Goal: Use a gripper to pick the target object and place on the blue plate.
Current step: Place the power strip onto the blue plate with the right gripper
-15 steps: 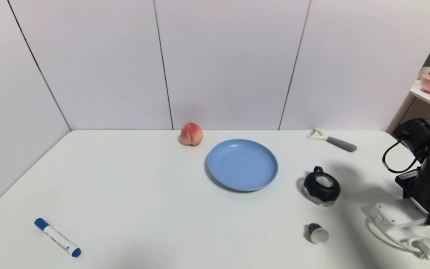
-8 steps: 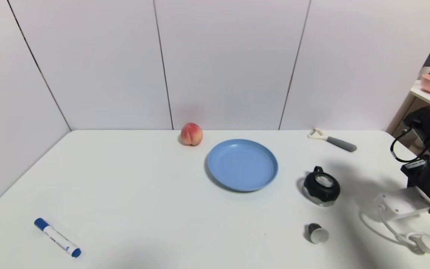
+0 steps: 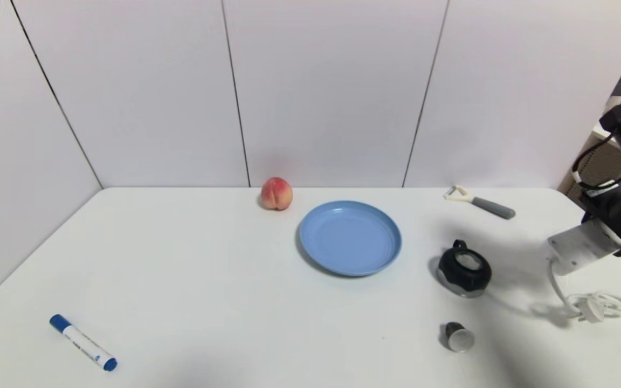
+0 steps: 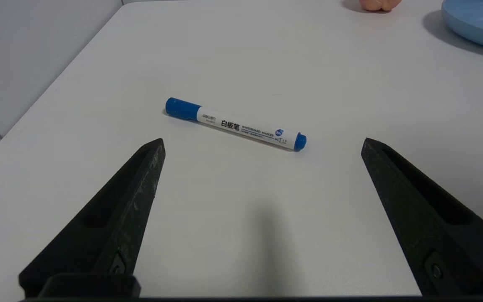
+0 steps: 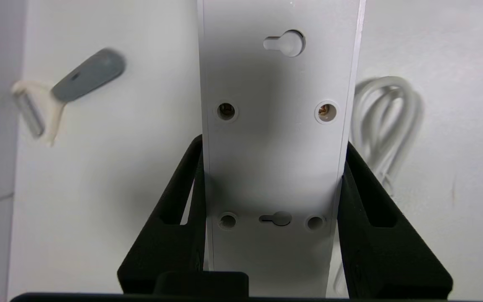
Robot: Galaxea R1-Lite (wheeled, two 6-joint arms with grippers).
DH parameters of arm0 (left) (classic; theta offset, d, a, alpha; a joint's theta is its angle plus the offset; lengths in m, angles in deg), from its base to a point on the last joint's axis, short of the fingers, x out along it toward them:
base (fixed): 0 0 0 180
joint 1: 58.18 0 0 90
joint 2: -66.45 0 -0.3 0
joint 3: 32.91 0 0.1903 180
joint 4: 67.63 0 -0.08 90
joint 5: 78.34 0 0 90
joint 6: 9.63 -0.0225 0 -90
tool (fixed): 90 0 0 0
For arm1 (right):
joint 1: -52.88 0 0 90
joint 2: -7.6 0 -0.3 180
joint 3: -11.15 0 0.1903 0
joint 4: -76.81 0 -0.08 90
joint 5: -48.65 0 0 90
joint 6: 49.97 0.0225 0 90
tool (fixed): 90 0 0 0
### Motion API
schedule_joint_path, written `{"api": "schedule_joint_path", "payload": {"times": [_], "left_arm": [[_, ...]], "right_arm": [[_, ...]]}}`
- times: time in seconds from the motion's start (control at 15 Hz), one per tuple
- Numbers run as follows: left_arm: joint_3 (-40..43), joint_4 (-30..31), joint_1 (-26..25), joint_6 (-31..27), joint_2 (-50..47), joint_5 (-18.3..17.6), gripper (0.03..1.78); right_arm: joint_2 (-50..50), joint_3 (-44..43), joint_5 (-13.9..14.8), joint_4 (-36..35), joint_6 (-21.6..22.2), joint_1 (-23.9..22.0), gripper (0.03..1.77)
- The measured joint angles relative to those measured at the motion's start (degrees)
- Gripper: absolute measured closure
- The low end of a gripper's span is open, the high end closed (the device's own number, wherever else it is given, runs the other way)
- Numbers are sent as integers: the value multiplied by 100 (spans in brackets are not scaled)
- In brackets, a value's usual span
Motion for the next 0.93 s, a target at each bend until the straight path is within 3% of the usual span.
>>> {"api": "schedule_joint_path", "payload": {"times": [0.47, 0.93], "left_arm": [[0, 0, 0, 0, 0, 2, 12], [0, 0, 0, 0, 0, 2, 12]], "right_arm": [[354, -1012, 51, 267, -623, 920, 95], [256, -1774, 49, 230, -1477, 1122, 95]]}}
